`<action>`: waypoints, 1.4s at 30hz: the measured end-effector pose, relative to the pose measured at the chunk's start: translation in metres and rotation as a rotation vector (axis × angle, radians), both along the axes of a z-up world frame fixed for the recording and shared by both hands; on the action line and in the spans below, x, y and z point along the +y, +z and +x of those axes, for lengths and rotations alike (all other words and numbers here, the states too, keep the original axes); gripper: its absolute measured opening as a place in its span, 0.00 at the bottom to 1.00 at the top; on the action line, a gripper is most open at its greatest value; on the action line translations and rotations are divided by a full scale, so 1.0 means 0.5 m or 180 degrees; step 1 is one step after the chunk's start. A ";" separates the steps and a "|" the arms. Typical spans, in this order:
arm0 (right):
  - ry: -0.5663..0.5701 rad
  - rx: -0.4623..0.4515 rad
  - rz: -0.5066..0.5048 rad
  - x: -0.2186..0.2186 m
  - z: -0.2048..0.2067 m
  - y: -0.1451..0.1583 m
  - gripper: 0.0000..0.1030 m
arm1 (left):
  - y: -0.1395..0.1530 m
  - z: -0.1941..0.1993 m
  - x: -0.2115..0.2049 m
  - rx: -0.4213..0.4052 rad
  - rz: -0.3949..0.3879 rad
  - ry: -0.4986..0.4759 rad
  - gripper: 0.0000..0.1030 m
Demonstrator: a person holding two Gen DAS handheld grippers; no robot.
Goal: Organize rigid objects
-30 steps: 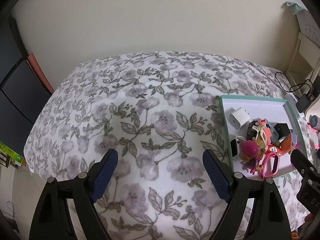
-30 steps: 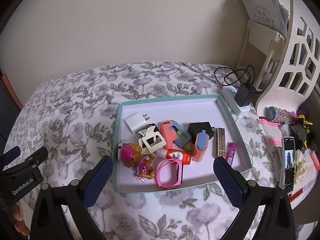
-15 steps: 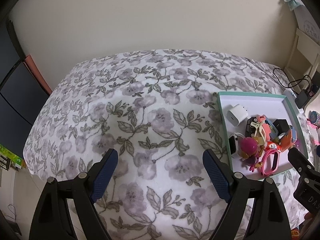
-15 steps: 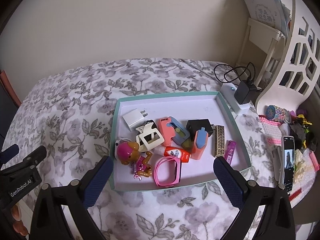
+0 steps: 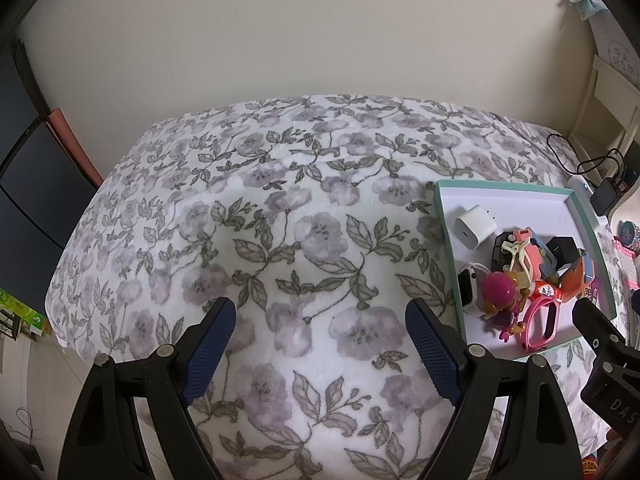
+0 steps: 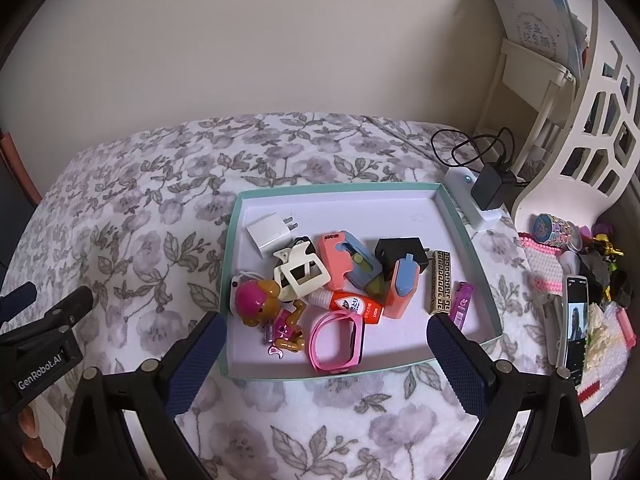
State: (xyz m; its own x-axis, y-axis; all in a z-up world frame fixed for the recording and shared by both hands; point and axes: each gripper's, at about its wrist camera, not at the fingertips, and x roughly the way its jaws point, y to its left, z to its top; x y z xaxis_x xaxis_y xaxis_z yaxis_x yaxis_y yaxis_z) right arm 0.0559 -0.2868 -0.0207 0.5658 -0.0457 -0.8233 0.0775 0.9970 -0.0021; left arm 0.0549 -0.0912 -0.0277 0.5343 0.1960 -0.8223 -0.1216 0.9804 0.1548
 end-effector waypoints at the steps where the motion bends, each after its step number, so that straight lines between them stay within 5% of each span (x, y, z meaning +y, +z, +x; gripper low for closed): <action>1: 0.0004 0.0004 -0.0004 0.000 0.000 -0.001 0.99 | -0.001 0.000 -0.001 0.0005 0.0001 -0.0002 0.85; 42: 0.0025 0.0028 -0.0025 0.004 0.003 -0.004 0.99 | -0.003 0.001 -0.001 0.0032 -0.0026 -0.0017 0.85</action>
